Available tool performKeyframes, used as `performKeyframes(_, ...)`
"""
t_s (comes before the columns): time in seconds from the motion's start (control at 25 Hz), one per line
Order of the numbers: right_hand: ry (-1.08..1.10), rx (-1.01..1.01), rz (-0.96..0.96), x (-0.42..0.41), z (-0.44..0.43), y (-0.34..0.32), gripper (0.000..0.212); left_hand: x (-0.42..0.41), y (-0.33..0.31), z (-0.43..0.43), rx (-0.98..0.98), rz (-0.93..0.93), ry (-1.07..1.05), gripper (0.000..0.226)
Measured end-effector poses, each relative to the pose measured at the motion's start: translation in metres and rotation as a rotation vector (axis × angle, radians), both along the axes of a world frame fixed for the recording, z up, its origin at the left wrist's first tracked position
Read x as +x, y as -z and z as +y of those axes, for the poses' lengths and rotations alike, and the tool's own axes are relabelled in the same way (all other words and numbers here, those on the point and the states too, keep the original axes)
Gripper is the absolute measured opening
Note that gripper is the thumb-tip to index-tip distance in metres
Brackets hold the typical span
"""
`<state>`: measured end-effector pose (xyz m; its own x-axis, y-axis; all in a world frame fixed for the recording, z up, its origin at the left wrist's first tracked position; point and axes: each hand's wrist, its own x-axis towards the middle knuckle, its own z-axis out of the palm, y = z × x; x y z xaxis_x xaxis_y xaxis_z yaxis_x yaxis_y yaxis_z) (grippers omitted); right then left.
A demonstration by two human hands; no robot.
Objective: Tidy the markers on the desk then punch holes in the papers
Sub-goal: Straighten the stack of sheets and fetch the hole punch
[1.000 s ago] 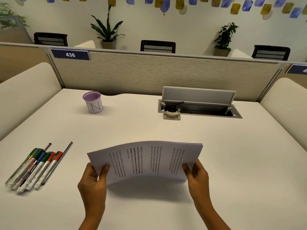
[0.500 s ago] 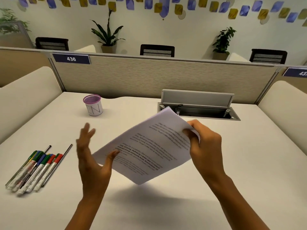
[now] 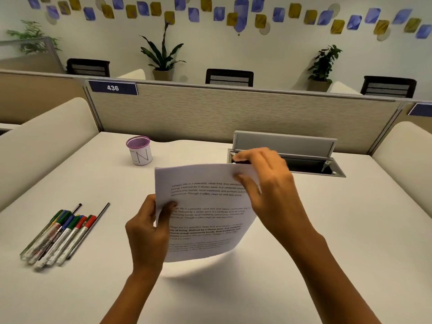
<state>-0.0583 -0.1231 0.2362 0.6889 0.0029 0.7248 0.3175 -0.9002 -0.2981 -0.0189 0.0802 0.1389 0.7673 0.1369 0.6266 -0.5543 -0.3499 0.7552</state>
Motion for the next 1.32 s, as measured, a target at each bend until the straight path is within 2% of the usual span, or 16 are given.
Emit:
performKeyframes(0.12, 0.074, 0.278, -0.025, -0.002, -0.017, 0.022, 0.056, 0.0, 0.002, 0.006, -0.087, 0.026, 0.007, 0.006)
performKeyframes(0.2, 0.048, 0.481, 0.078, -0.002, -0.025, 0.042, 0.067, 0.0, 0.002, 0.006, -0.132, 0.04, 0.001, 0.009)
performKeyframes(0.28, -0.054, 0.702, 0.268, -0.003, -0.03, 0.064, 0.069, 0.0, 0.001, 0.004, -0.178, 0.065, 0.0, 0.01)
performKeyframes(0.36, -0.133, 0.843, 0.427, -0.004, -0.032, 0.089, 0.058, -0.001, -0.001, -0.001, -0.211, 0.082, 0.024, 0.014)
performKeyframes(0.44, -0.154, 0.866, 0.442, -0.005, -0.032, 0.108, 0.033, -0.002, -0.002, -0.006, -0.224, 0.093, 0.045, 0.019)
performKeyframes(0.52, -0.144, 0.887, 0.361, -0.01, -0.029, 0.12, 0.012, -0.003, 0.0, -0.01, -0.208, 0.1, 0.039, 0.02)
performKeyframes(0.64, -0.071, 0.93, 0.25, -0.02, -0.028, 0.133, 0.011, -0.004, 0.007, -0.015, -0.173, 0.111, 0.013, 0.006)
performKeyframes(0.76, -0.023, 0.954, 0.189, -0.027, -0.026, 0.144, 0.01, -0.009, 0.016, -0.023, -0.117, 0.102, -0.024, 0.014)
performKeyframes(0.96, -0.038, 1.029, 0.253, -0.03, -0.023, 0.161, 0.007, -0.015, 0.041, -0.033, -0.124, 0.193, -0.023, 0.021)
performKeyframes(1.16, -0.027, 0.987, 0.268, -0.026, -0.026, 0.166, 0.013, -0.011, 0.05, -0.036, -0.077, 0.222, -0.041, 0.018)
performKeyframes(1.32, 0.008, 0.938, 0.238, -0.018, -0.052, 0.159, 0.012, 0.007, 0.044, -0.042, -0.137, 0.231, -0.022, 0.021)
